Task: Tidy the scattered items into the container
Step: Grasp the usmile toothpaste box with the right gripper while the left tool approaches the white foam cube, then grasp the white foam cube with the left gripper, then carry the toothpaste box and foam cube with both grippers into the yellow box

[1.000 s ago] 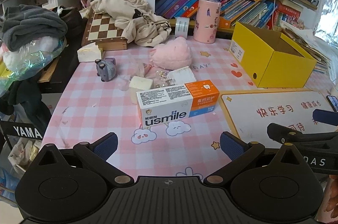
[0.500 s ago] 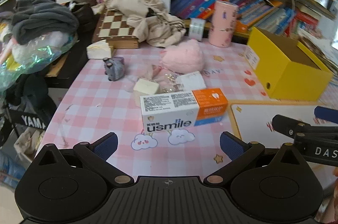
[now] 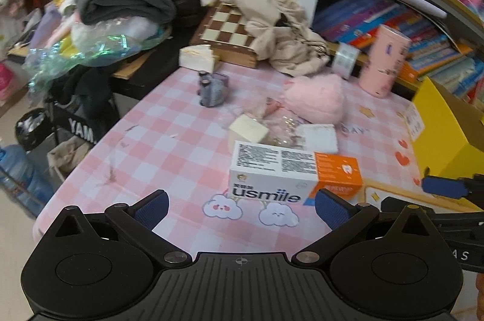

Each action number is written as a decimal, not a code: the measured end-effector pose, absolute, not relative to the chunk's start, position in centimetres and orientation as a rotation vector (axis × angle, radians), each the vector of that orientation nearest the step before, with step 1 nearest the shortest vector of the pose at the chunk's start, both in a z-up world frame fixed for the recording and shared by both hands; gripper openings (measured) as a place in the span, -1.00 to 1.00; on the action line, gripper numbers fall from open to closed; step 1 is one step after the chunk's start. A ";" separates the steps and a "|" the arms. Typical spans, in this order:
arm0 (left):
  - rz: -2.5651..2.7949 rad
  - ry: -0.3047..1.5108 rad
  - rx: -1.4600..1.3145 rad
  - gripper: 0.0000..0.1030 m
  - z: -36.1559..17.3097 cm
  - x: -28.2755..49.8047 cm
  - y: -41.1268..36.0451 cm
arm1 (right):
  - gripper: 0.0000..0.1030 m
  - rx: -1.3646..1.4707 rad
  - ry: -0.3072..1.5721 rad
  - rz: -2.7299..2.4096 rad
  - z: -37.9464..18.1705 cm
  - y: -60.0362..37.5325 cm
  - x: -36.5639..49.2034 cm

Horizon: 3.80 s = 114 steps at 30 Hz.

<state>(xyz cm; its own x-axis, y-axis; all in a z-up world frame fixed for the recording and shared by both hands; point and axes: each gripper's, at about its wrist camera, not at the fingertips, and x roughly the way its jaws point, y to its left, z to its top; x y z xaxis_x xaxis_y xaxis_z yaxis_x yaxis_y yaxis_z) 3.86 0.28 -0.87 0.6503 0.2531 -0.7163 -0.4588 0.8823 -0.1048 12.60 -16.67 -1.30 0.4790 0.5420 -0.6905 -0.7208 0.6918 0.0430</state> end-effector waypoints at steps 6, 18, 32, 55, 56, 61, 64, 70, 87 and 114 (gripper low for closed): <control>0.463 0.750 -0.302 1.00 -0.6 4.1 0.4 | 0.35 -0.389 0.689 0.996 -2.0 -14.0 15.1; 0.500 0.761 -0.295 1.00 -0.3 5.4 1.0 | 0.22 -0.746 0.670 1.268 -5.4 -7.2 17.5; 0.451 0.775 -0.205 0.99 -1.7 9.3 1.5 | -0.22 -0.625 0.844 1.157 -4.8 -15.7 16.5; 0.343 0.807 -0.105 -0.01 -6.7 14.9 2.9 | -0.11 -0.510 0.917 0.811 -4.7 -17.0 15.9; 0.330 0.804 -0.115 -0.16 -6.7 14.7 3.0 | -0.13 -0.516 0.913 0.809 -4.7 -16.7 16.1; 0.292 0.805 -0.130 -0.26 -6.4 13.5 3.2 | -0.25 -0.518 0.934 0.788 -5.1 -16.2 16.0; 0.272 0.812 -0.160 -0.28 -6.1 12.3 3.5 | -0.25 -0.515 0.932 0.765 -5.2 -16.1 15.7; 0.222 0.813 -0.190 -0.29 -5.3 9.9 3.5 | -0.28 -0.473 0.944 0.704 -5.0 -16.1 14.8; 0.086 0.769 -0.151 -0.29 -2.9 5.5 2.7 | -0.28 -0.315 0.911 0.569 -2.5 -16.2 9.7; -0.133 0.677 -0.110 -0.30 -0.4 2.1 2.3 | -0.28 -0.189 0.857 0.420 0.4 -16.5 3.1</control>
<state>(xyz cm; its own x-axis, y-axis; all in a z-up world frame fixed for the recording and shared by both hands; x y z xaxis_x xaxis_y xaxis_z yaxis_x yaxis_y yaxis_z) 2.06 2.31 -0.40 0.7716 -0.1582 -0.6162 0.0870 0.9857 -0.1441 3.11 -16.46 0.41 0.5795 0.2818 -0.7647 -0.4317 0.9020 0.0052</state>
